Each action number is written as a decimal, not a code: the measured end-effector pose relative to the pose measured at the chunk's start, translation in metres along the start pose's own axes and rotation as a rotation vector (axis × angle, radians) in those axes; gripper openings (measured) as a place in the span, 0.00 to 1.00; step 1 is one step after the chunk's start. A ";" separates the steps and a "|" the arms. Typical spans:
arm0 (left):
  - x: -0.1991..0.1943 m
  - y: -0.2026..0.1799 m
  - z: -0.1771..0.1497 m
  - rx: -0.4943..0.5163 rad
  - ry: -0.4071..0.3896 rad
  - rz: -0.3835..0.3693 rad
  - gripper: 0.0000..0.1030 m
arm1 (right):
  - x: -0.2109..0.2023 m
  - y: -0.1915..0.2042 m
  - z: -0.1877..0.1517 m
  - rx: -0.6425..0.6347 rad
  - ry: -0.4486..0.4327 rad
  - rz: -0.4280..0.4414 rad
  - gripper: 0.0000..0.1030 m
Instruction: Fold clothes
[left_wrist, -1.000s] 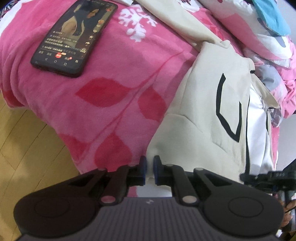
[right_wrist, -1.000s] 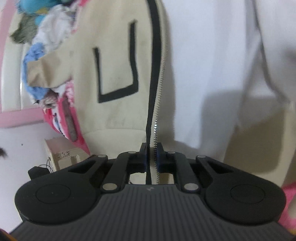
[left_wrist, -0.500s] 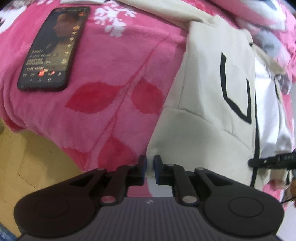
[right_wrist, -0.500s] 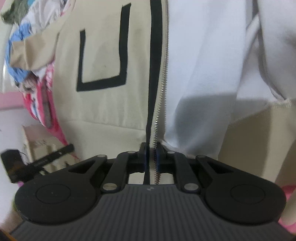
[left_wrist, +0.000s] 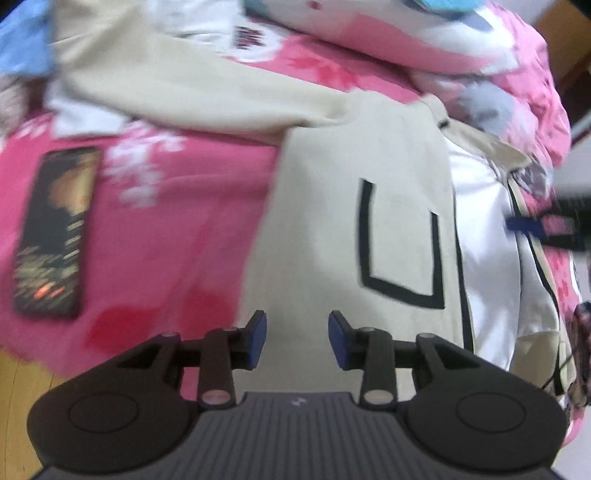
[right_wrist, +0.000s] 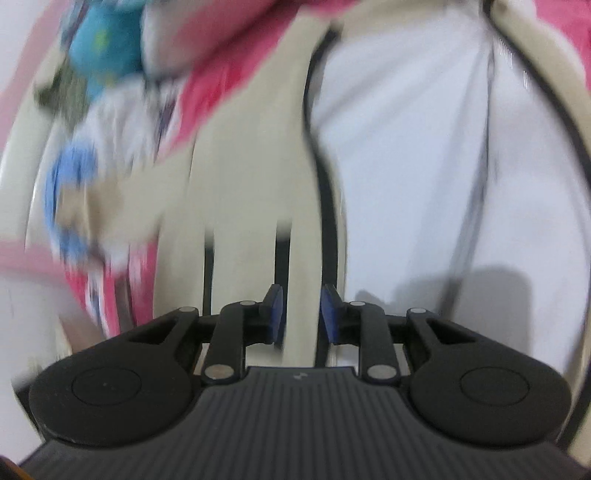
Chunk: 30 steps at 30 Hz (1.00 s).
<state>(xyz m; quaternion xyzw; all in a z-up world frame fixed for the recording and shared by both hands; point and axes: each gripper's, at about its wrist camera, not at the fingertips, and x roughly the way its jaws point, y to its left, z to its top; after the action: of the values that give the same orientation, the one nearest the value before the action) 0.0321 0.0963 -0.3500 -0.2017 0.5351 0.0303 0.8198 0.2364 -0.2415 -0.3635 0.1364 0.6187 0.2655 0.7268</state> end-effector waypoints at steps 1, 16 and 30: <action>0.008 -0.006 0.000 0.015 0.005 0.003 0.35 | 0.004 -0.002 0.016 0.010 -0.036 0.003 0.22; 0.052 0.007 0.004 0.010 0.084 -0.061 0.32 | 0.093 -0.101 0.166 0.445 -0.357 0.322 0.54; 0.057 0.025 0.008 -0.017 0.112 -0.144 0.21 | 0.083 -0.089 0.165 0.315 -0.438 0.271 0.10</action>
<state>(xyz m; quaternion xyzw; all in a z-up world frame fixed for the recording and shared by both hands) 0.0569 0.1133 -0.4056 -0.2481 0.5638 -0.0355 0.7870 0.4238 -0.2465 -0.4466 0.3827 0.4567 0.2251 0.7709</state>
